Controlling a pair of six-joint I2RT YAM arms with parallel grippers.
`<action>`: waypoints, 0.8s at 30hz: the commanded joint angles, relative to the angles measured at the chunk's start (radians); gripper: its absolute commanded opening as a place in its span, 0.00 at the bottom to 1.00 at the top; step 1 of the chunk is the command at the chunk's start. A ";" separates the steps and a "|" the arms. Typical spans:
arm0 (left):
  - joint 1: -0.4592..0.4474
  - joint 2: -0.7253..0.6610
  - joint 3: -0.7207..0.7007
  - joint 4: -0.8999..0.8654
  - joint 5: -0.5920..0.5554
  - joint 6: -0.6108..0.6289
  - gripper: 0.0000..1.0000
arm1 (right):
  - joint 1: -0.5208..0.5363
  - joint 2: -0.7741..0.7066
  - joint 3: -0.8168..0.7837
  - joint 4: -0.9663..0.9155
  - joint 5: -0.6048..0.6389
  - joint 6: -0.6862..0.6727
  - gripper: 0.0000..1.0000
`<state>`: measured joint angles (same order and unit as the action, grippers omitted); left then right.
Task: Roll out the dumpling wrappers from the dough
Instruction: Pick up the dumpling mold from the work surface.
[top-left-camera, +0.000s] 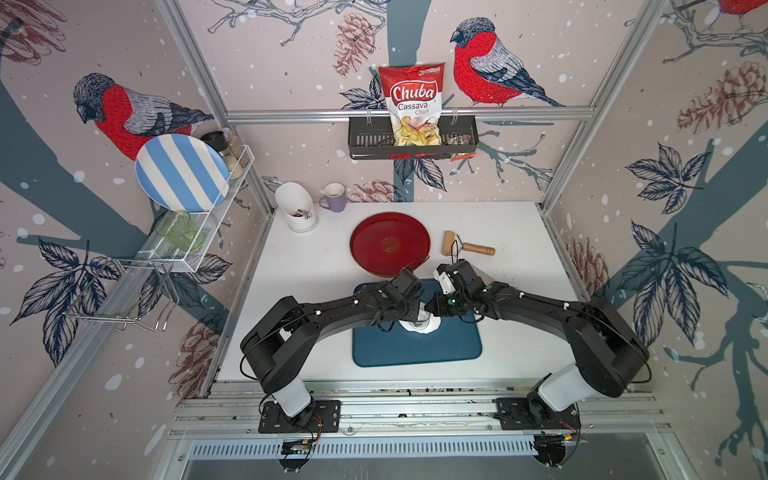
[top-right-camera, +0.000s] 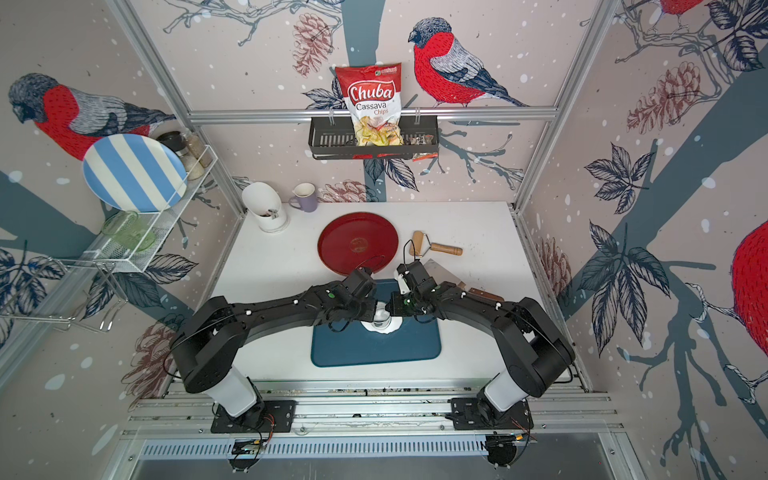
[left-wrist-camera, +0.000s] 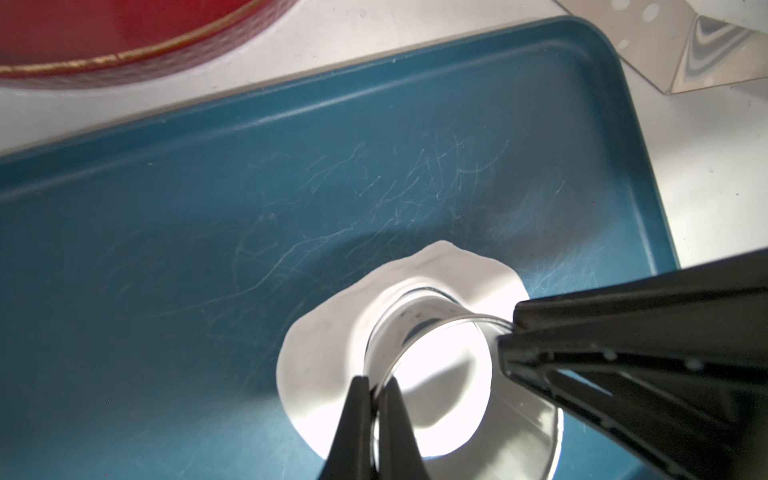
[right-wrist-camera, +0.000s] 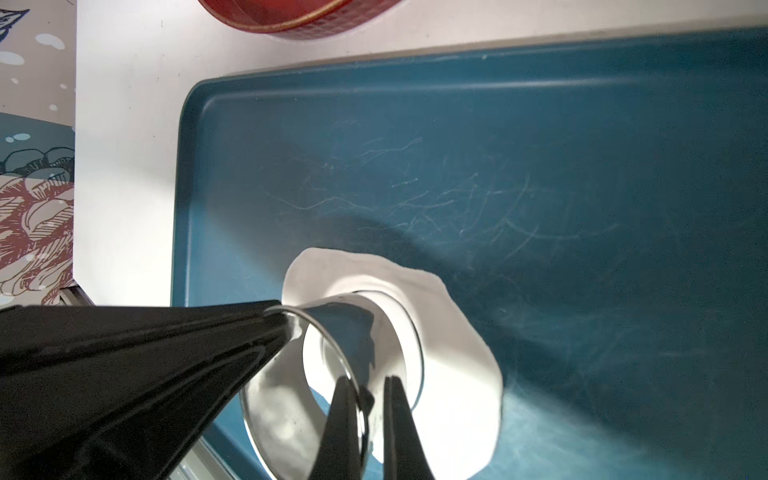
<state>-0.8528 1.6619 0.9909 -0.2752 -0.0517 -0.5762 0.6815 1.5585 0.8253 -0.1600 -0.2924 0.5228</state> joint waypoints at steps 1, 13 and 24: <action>0.001 -0.022 0.002 -0.119 -0.042 0.005 0.00 | -0.002 -0.004 0.007 -0.073 0.147 0.007 0.00; 0.002 -0.103 -0.027 -0.096 -0.078 -0.012 0.00 | 0.000 -0.078 0.019 -0.039 0.120 0.028 0.13; 0.012 -0.212 -0.068 -0.095 -0.143 -0.031 0.00 | -0.010 -0.198 0.028 -0.066 0.147 0.034 0.52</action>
<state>-0.8497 1.4719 0.9340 -0.3527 -0.1581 -0.5976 0.6731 1.3827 0.8471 -0.2062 -0.1905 0.5526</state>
